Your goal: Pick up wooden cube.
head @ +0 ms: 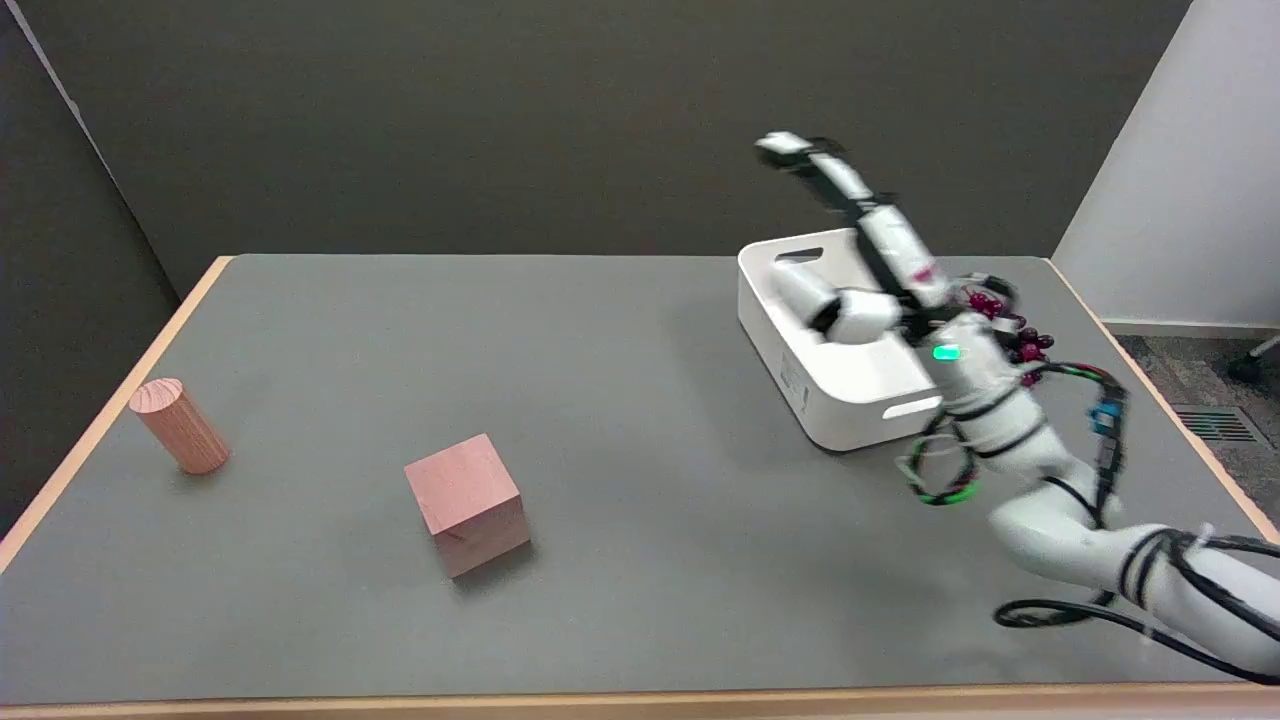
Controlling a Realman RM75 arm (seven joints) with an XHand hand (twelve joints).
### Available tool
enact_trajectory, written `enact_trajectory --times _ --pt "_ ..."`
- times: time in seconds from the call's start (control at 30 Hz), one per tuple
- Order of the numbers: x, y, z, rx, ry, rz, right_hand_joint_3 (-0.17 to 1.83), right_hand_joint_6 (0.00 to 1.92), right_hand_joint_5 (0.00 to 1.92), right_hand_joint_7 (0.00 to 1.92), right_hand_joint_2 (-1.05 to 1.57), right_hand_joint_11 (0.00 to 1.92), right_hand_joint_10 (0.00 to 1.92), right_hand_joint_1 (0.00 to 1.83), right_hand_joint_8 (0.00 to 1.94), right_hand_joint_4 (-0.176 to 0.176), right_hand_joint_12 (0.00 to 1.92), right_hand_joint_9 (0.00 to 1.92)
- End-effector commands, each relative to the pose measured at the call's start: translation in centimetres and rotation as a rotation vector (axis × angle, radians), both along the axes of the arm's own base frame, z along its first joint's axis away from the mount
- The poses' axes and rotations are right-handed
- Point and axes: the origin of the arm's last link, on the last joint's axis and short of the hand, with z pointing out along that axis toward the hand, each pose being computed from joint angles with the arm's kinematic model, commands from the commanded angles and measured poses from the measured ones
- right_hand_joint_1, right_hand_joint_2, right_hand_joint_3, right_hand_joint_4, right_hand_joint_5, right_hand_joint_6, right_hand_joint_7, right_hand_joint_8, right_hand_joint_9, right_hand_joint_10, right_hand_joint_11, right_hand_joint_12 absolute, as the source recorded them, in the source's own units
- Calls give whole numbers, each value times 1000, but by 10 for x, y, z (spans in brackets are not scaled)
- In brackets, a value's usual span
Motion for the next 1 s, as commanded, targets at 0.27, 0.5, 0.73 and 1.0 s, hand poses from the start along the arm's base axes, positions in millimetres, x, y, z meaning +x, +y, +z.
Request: enact_trajectory --times 0.27,0.5,0.73,1.0 --pt "33 -17 -220 123 909 184 884 354 140 144 597 -1 441 499 249 -127 630 48" --pt "18 -7 -240 178 959 162 918 367 98 99 565 -1 422 506 259 -136 616 32" --pt "9 -2 -258 198 963 126 962 385 56 78 538 -1 359 560 230 -139 567 35" --pt "-21 -17 -275 222 966 -11 967 389 57 78 541 -1 392 617 249 -139 608 33"
